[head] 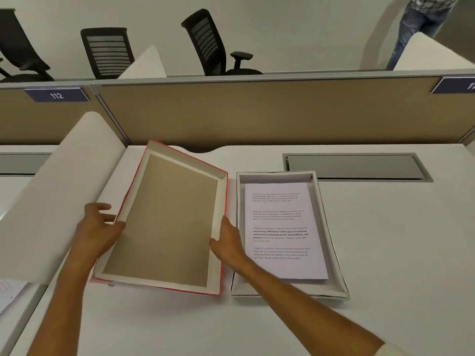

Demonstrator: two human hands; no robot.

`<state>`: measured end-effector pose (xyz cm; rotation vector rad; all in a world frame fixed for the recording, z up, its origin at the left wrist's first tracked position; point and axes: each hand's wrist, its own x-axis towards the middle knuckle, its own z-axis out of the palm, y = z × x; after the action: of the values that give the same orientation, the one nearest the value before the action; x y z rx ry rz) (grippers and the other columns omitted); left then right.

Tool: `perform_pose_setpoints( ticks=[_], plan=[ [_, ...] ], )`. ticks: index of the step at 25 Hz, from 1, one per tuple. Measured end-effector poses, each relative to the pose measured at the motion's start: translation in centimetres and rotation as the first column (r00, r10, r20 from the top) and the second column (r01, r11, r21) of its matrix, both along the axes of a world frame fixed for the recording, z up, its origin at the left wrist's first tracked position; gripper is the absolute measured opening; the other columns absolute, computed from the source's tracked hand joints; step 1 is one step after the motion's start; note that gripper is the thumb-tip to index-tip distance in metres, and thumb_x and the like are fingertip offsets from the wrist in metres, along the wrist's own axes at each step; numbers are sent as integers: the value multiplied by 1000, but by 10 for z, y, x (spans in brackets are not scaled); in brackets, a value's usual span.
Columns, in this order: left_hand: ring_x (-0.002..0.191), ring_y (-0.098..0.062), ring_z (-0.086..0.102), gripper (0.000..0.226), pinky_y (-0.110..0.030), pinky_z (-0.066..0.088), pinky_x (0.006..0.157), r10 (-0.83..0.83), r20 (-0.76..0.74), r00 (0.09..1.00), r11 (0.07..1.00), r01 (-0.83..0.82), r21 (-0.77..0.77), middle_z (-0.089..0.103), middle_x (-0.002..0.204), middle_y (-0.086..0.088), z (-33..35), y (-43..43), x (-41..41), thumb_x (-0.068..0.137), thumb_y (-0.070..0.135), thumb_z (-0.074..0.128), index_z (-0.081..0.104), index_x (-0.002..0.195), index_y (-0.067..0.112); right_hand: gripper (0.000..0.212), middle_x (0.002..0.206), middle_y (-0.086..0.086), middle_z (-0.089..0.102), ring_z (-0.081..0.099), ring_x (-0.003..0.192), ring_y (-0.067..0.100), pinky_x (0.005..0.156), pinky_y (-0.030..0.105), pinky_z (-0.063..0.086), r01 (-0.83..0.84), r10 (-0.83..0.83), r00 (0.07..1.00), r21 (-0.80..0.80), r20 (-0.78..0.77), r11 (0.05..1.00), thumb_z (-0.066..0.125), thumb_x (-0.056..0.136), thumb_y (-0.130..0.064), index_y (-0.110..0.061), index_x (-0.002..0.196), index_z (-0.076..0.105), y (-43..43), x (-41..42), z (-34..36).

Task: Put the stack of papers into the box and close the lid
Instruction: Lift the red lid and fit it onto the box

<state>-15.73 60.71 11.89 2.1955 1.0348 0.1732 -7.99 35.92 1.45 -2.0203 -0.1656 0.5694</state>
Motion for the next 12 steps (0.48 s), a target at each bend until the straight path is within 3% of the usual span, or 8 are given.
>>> perform_pose_setpoints(
  ticks=[4, 6, 8, 12],
  plan=[
    [86, -26, 59, 57, -39, 47, 79, -55, 109, 992, 997, 48, 65, 62, 107, -5, 26, -46, 3, 80, 15, 71, 36, 124, 18, 57, 139, 7, 54, 54, 126, 24, 99, 28, 43, -60, 54, 997, 143, 47, 988, 57, 91, -40, -10, 138, 44, 22, 5, 55],
    [89, -31, 62, 61, -45, 51, 82, -82, 119, 990, 988, 65, 142, 65, 112, -8, 35, -67, 4, 79, 21, 74, 33, 124, 20, 54, 124, 15, 63, 62, 114, 28, 97, 35, 52, -47, 41, 999, 237, 29, 970, 54, 91, -49, -5, 120, 56, 33, 10, 84],
    [91, -37, 66, 63, -49, 53, 82, -107, 117, 987, 969, 77, 235, 67, 113, -14, 42, -87, 6, 79, 28, 75, 31, 124, 21, 61, 111, 27, 63, 66, 100, 35, 87, 44, 59, -11, 26, 999, 358, -37, 934, 56, 89, -52, 6, 108, 59, 42, 16, 108],
    [86, -40, 69, 69, -47, 57, 75, -145, 105, 984, 924, 97, 369, 68, 110, -21, 53, -120, 14, 80, 35, 75, 31, 129, 13, 55, 107, 31, 64, 70, 92, 35, 77, 40, 63, -20, 88, 988, 458, -127, 889, 68, 85, -41, 10, 105, 62, 46, 26, 137]
  ],
)
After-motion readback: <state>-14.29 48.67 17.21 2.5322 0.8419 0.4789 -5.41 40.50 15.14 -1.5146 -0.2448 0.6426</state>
